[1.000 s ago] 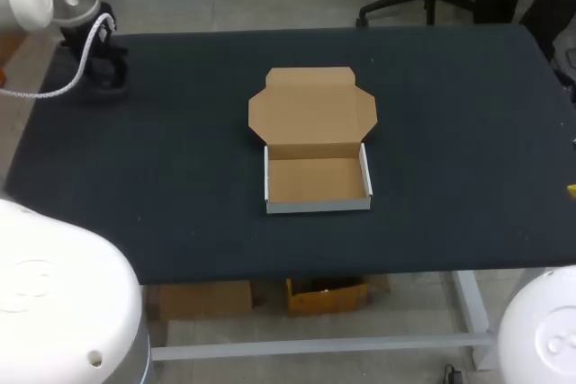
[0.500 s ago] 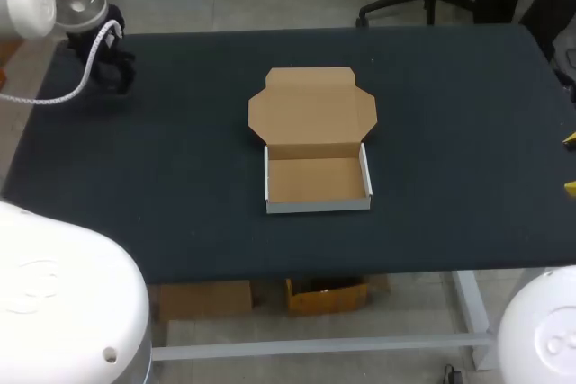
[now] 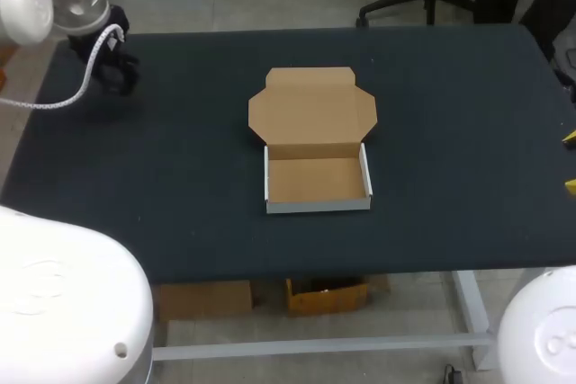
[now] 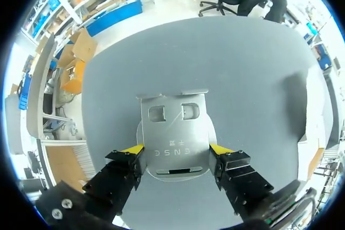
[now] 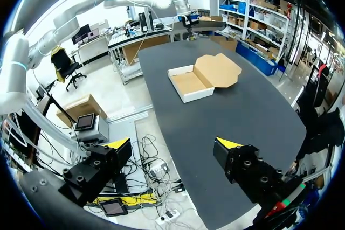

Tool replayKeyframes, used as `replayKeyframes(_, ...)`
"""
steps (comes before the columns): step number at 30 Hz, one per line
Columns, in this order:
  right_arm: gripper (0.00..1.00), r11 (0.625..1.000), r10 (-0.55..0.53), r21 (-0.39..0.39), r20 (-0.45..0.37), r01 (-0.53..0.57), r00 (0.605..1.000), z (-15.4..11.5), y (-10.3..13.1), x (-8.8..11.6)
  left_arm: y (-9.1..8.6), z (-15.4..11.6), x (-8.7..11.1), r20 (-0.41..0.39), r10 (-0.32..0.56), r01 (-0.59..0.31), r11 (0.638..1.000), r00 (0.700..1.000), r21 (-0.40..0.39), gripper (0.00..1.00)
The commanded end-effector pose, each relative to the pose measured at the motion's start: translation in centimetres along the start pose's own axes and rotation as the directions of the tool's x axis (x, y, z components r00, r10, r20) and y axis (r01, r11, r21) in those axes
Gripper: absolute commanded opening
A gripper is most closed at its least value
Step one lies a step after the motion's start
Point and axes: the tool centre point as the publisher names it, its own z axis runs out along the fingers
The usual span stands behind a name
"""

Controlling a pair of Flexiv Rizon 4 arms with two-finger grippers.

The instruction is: Assemble the packaging by folding the flat box into shape, placing the metal phone stand inside, and closing the box properly

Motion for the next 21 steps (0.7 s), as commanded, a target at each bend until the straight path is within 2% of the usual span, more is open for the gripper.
replayKeyframes(1,1.00,1.000,-0.001,-0.002,-0.002,0.001,1.000,-0.2,0.0,0.1,0.8,-0.9,1.4,0.023,0.008,-0.008,1.000,1.000,0.011,0.00)
replayKeyframes(9,1.00,1.000,-0.001,-0.002,-0.002,0.001,1.000,-0.2,0.0,0.1,1.1,-1.5,3.3,0.038,0.026,-0.026,1.000,0.999,0.001,0.00)
replayKeyframes(21,1.00,1.000,-0.001,-0.002,-0.002,0.001,1.000,-0.2,0.0,0.1,1.1,-1.6,3.4,0.044,0.029,-0.029,1.000,0.999,-0.005,0.00)
